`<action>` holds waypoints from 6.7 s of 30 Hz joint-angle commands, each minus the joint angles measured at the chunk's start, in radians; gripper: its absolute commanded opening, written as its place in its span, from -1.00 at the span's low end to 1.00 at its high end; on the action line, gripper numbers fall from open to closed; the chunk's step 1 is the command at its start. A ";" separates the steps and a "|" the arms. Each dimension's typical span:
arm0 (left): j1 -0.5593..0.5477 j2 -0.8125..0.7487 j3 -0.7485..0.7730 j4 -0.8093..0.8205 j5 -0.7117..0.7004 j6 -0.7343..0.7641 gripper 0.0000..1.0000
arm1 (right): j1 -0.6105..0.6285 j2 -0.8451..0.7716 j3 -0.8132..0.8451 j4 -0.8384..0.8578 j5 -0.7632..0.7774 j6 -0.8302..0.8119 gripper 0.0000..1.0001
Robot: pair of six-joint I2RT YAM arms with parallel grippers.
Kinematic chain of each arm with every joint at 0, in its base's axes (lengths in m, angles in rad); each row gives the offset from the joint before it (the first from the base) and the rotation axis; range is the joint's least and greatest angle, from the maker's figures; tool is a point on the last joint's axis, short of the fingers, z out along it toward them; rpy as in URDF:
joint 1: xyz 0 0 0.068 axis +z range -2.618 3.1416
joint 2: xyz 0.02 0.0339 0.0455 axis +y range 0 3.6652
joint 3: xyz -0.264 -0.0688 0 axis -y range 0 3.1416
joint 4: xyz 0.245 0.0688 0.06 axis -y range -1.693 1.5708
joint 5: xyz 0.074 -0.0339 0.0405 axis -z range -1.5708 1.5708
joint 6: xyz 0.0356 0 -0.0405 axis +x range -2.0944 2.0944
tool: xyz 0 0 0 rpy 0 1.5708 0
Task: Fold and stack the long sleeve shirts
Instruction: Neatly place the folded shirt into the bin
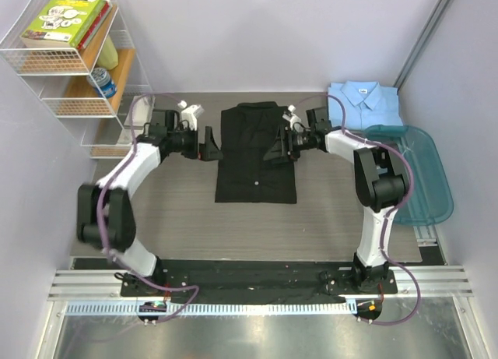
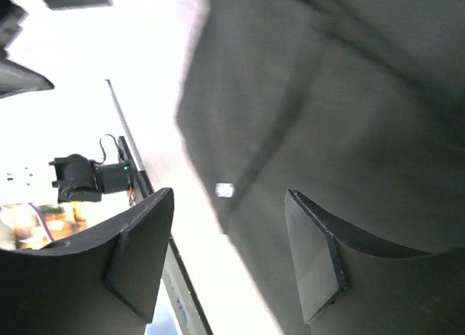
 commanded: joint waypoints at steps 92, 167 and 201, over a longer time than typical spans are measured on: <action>-0.438 0.473 0.948 -1.224 -0.041 0.964 -0.96 | 0.138 0.188 0.363 -0.416 0.076 -0.705 -0.32; -0.088 0.530 0.710 -1.100 0.247 0.934 -1.00 | 0.066 0.112 0.502 -1.054 0.041 -1.269 -0.98; -0.041 0.610 0.864 -0.954 0.089 0.790 -0.03 | -0.011 0.254 0.675 -1.066 0.128 -1.045 -0.12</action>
